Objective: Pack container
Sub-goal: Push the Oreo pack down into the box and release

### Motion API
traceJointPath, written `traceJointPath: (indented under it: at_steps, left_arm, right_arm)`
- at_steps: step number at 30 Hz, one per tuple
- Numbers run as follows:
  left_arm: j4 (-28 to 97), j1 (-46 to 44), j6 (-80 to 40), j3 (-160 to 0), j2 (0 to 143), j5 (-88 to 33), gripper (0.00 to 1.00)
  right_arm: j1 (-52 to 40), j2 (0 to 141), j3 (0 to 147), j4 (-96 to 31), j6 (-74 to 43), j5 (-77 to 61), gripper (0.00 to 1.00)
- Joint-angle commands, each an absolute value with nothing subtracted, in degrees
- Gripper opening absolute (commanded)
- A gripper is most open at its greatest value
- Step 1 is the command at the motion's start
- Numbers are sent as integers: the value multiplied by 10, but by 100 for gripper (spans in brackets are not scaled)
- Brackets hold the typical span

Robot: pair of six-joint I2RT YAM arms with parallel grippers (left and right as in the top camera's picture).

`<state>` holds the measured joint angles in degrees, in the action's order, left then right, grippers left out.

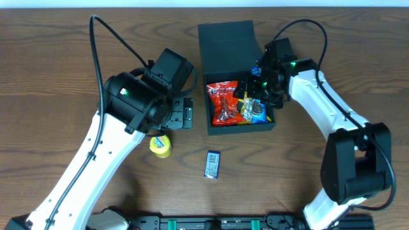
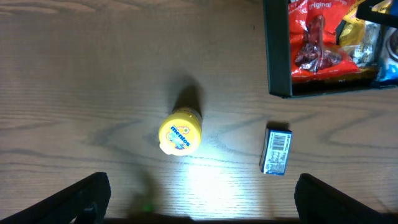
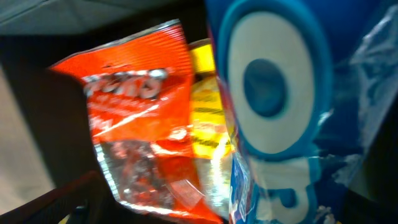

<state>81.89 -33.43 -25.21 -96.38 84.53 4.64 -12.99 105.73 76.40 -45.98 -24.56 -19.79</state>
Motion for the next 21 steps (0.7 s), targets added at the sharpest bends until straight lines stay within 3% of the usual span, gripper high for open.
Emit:
traceJointPath:
  at_steps: [1,12,21]
  left_arm:
    - [821,-334,-244,-972,839,44,95]
    - [820,-334,-242,-972,839,44,95]
    - [820,-334,-242,-972,839,44,95]
  right_arm:
    - [-132,1041,766,-456,-246,-255,99]
    - [-132,912,807,-471,-241,-183,99]
    - [-163,925,804,-507,-223,-187,99]
